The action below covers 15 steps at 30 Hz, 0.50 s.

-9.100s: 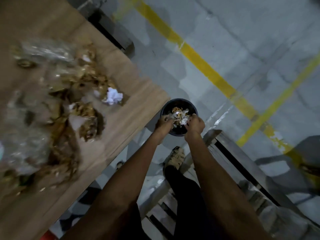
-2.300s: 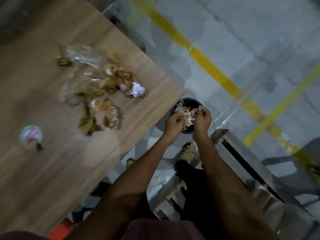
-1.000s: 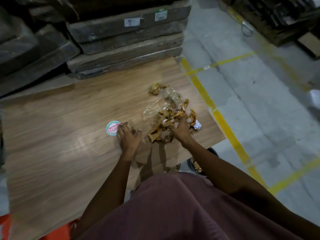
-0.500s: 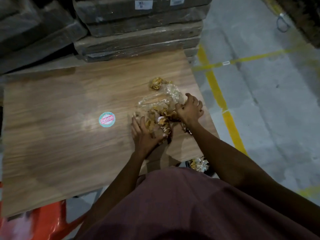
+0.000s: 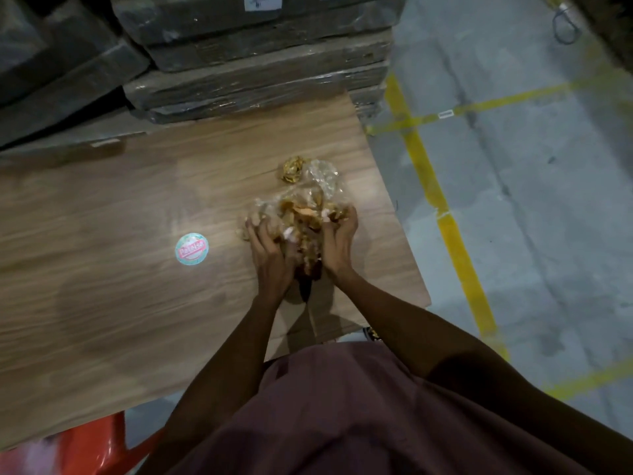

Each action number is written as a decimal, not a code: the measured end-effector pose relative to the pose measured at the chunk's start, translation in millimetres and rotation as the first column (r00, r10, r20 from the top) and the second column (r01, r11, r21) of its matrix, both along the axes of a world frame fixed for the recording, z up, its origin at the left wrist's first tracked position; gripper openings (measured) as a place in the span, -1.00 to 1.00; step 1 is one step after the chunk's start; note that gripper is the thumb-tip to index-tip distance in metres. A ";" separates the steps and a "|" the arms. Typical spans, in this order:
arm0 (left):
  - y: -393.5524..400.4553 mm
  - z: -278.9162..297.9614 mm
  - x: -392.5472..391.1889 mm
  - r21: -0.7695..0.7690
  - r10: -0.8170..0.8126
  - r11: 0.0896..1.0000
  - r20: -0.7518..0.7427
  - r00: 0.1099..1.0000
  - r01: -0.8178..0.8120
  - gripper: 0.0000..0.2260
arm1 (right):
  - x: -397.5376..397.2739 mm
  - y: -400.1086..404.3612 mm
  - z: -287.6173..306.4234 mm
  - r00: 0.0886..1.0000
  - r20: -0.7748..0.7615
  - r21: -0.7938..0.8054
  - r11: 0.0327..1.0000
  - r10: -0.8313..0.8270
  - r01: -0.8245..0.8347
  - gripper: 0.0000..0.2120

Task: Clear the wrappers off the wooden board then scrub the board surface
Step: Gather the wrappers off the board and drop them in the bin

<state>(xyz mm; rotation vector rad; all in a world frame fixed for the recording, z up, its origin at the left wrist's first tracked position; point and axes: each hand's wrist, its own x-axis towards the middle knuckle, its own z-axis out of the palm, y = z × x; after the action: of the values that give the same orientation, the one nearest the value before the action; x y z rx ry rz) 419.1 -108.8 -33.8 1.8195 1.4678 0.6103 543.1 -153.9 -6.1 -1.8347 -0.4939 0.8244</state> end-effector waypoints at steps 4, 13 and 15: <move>30.8 8.4 4.0 0.041 0.154 0.987 0.077 0.985 -0.157 -0.47 | 11.3 17.3 10.7 0.993 0.044 0.079 0.991 -0.114 0.110 -0.47; 56.6 13.5 0.5 0.206 0.062 0.978 -0.132 0.989 -0.034 -0.51 | 85.0 66.3 4.1 0.904 0.425 0.098 0.995 -0.044 0.002 -0.51; 46.6 10.4 -2.9 0.229 0.051 0.973 -0.192 0.980 -0.005 -0.46 | 99.6 76.5 -5.2 0.872 0.462 -0.004 0.984 0.160 -0.179 -0.48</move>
<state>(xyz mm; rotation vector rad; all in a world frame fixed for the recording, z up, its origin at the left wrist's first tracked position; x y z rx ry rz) 416.1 -62.2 -23.4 2.0898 1.6104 0.6500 642.7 -77.4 -11.3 -1.9725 -0.9801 0.4775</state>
